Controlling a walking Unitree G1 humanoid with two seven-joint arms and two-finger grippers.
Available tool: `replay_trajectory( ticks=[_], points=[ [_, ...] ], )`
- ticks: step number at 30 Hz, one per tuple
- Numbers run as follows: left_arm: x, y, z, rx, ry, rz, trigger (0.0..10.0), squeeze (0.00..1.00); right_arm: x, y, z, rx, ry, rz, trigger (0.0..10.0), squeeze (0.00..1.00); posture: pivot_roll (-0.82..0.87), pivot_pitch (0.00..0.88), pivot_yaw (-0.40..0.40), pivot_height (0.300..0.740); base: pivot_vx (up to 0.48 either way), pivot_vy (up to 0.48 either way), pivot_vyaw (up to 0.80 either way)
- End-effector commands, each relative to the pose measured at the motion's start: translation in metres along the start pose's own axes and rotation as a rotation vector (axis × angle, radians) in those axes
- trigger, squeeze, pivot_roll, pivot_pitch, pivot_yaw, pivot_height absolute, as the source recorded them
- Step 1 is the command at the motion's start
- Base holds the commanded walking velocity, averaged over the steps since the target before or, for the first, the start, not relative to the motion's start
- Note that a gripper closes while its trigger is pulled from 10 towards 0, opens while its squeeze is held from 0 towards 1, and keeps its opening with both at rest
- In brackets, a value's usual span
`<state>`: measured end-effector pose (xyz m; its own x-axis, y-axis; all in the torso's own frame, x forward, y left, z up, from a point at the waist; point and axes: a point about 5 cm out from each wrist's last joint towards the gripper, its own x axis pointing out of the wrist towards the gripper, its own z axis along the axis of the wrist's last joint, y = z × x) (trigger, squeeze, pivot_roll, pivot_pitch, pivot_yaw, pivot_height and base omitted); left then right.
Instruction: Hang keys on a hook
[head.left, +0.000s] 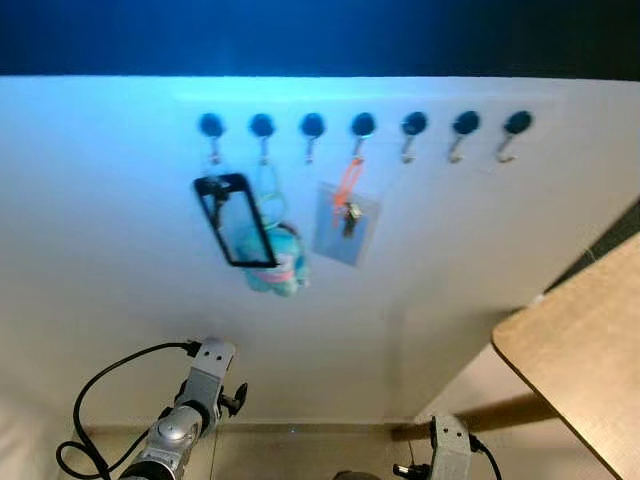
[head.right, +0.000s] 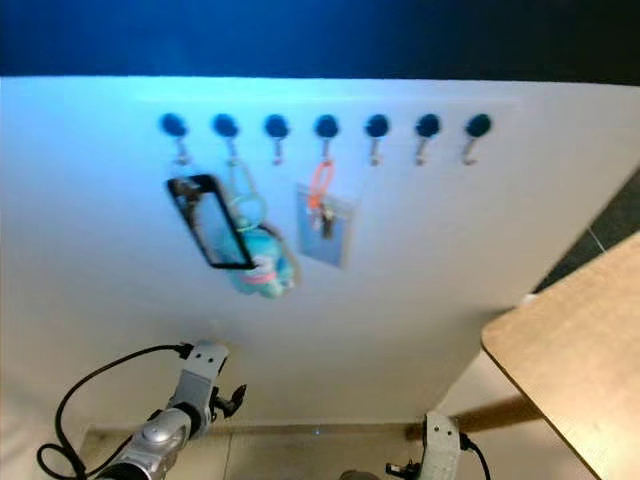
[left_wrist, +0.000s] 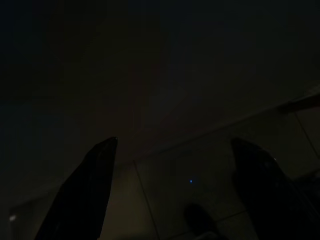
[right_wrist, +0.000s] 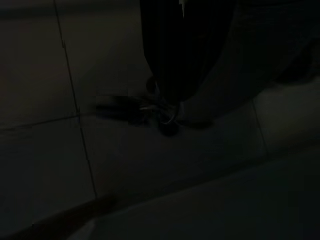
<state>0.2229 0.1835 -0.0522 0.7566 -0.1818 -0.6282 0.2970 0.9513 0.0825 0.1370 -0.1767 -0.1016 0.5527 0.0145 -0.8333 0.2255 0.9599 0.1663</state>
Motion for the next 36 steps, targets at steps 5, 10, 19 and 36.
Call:
replay_trajectory(
  ticks=[5, 10, 19, 36],
  points=[
    [-0.0017, 0.0019, -0.0038, -0.022, 0.011, 0.005, 10.0, 0.00, 0.0003, 0.0023, 0.0007, 0.009, -0.010, 0.007, 10.0, 0.00, 0.09, 0.035, -0.004, 0.740, 0.000, 0.000, -0.16],
    [-0.0018, 0.0016, -0.0056, -0.064, 0.019, 0.007, 10.0, 0.00, 0.0003, 0.0022, 0.0008, 0.006, -0.008, 0.008, 10.0, 0.00, 0.09, 0.035, -0.007, 0.740, 0.000, 0.000, 0.00],
    [-0.0025, 0.0029, -0.0091, -0.105, 0.041, 0.025, 10.0, 0.00, 0.0002, 0.0005, 0.0013, 0.003, -0.005, 0.011, 10.0, 0.00, 0.09, 0.035, -0.013, 0.740, -0.092, 0.000, 0.00],
    [-0.0028, 0.0026, -0.0113, -0.124, 0.053, 0.029, 10.0, 0.00, 0.0001, -0.0021, 0.0025, -0.001, -0.004, 0.009, 10.0, 0.00, 0.08, 0.025, -0.012, 0.740, -0.366, 0.000, 0.00]
  ],
)
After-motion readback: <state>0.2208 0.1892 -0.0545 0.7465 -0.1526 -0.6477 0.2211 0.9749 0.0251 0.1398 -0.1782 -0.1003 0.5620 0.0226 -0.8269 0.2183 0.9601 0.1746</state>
